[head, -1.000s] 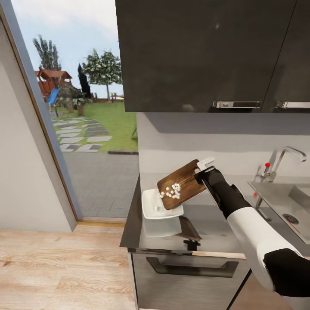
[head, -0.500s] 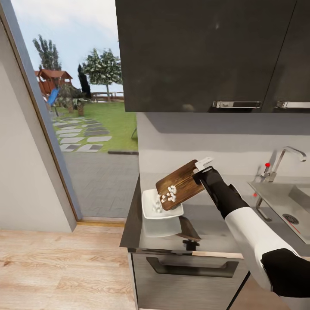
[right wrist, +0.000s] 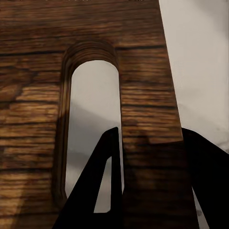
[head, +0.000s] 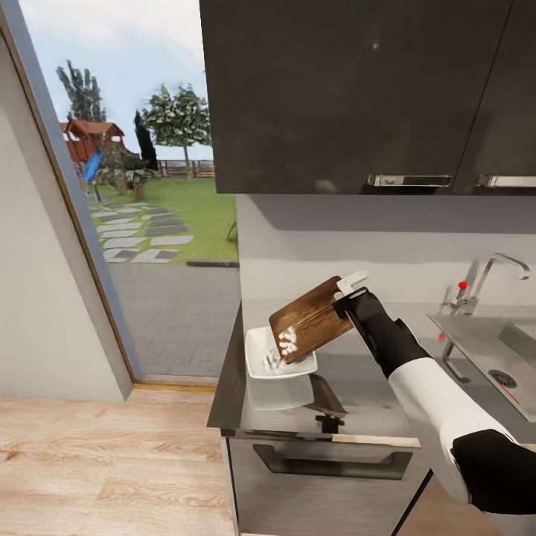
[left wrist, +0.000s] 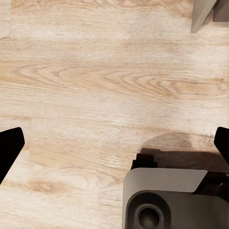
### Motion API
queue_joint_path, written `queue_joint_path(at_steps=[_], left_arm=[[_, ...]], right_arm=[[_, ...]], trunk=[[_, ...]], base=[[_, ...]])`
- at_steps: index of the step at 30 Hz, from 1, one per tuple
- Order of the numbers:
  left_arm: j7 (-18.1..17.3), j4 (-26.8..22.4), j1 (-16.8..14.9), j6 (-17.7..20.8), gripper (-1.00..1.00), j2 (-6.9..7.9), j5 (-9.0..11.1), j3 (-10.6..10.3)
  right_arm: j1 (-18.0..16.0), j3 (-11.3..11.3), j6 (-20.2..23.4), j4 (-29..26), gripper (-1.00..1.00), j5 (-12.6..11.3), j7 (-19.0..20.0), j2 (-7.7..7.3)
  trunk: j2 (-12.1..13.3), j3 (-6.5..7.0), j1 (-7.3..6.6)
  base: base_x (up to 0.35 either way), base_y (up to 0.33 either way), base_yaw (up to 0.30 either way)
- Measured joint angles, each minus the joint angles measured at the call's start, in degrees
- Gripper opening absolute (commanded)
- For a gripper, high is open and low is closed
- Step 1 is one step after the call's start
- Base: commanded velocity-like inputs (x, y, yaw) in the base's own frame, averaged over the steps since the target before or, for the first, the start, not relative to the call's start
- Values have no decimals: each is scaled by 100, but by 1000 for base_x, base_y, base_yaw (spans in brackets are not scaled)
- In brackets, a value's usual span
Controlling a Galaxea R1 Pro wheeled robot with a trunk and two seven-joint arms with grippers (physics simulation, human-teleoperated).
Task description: In the kitchen, take the Vidalia onion out of the sink, dice it on the chopping board with the paring knife, put the diced onion into the bowl on the countertop, then place both the paring knife and the chopping board into the sink.
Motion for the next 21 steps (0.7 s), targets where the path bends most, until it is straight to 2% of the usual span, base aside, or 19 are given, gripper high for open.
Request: queue_joint_path(at_steps=[21], left_arm=[[0, 0, 0, 0, 100, 0, 0, 0]], right_arm=[[3, 2, 122, -116, -100, 58, 1, -4]], trunk=[[0, 0, 0]], base=[[0, 0, 0]])
